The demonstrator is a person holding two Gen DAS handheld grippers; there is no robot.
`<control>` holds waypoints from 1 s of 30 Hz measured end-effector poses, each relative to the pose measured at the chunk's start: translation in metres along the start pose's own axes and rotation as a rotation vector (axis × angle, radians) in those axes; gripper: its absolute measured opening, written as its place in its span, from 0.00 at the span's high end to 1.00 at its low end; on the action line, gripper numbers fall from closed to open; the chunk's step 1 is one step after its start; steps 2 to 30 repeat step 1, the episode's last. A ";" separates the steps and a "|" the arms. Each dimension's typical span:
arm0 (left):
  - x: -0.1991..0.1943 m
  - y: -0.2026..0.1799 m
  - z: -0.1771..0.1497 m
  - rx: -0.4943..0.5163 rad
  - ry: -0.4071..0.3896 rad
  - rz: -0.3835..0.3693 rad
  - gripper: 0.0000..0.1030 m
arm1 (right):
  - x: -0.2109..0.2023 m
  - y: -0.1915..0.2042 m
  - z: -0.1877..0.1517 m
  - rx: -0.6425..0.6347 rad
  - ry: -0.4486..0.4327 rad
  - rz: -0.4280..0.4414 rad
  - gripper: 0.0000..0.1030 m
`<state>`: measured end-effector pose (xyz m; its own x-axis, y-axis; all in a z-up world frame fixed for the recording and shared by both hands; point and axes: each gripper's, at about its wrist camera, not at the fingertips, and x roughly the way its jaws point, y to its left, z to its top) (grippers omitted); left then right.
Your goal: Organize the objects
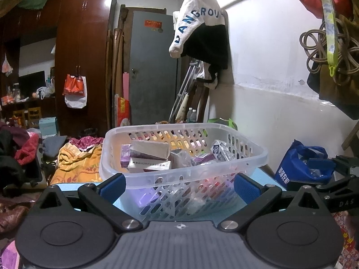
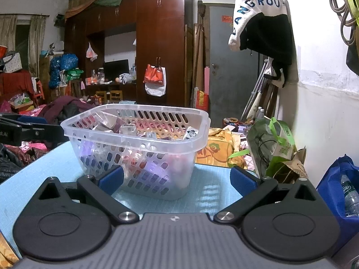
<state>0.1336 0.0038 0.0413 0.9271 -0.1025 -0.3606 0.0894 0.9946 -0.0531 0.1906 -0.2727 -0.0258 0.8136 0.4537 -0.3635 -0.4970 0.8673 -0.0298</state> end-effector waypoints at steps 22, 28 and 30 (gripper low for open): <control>-0.001 -0.001 0.000 0.004 -0.002 0.001 0.00 | 0.001 0.000 0.000 0.000 0.001 0.001 0.00; -0.001 -0.001 0.000 0.004 -0.002 0.001 0.00 | 0.001 0.000 0.000 0.000 0.001 0.001 0.00; -0.001 -0.001 0.000 0.004 -0.002 0.001 0.00 | 0.001 0.000 0.000 0.000 0.001 0.001 0.00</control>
